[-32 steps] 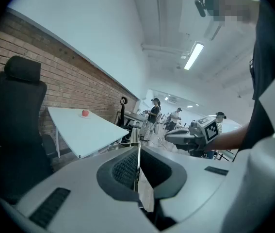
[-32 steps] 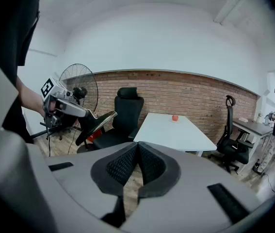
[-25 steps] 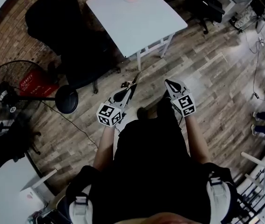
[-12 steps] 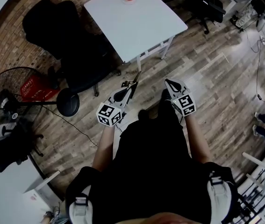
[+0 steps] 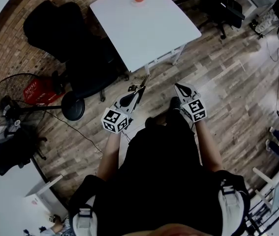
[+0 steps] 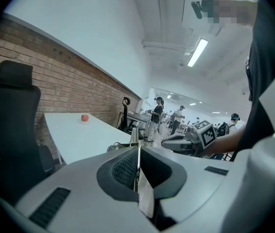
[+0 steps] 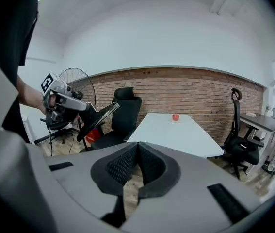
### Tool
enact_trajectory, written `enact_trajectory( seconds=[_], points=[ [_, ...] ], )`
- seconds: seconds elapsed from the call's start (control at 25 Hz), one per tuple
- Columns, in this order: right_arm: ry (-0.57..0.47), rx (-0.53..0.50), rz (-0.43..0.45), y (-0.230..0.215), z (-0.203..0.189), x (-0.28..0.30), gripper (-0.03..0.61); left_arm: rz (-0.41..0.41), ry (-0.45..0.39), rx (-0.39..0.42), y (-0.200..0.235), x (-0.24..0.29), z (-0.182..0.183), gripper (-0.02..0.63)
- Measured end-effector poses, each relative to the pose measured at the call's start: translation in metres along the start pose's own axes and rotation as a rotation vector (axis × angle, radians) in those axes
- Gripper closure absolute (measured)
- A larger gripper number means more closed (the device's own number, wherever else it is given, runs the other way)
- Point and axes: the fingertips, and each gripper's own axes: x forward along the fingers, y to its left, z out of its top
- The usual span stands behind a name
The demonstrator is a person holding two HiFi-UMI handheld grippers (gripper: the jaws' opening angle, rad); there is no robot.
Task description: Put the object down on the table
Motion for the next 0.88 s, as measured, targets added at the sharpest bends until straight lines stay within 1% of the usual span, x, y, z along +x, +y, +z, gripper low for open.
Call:
enact_trajectory(
  seconds=[0.24,0.48,0.72,0.88],
  points=[
    [-0.009,-0.010,0.042,-0.039,0.016,0.016,0.581,0.062,0.019,0.028,0.011,0.035,0.018,0.591],
    [0.002,-0.017,0.075,-0.079,0.018,0.022,0.581,0.104,0.015,0.025,0.012,0.069,0.033,0.591],
    [0.016,-0.024,0.118,-0.112,0.015,0.027,0.581,0.147,-0.008,-0.005,0.005,0.095,0.040,0.591],
    [0.018,-0.048,0.151,-0.127,0.016,0.031,0.580,0.177,-0.013,-0.023,0.003,0.109,0.042,0.591]
  ],
)
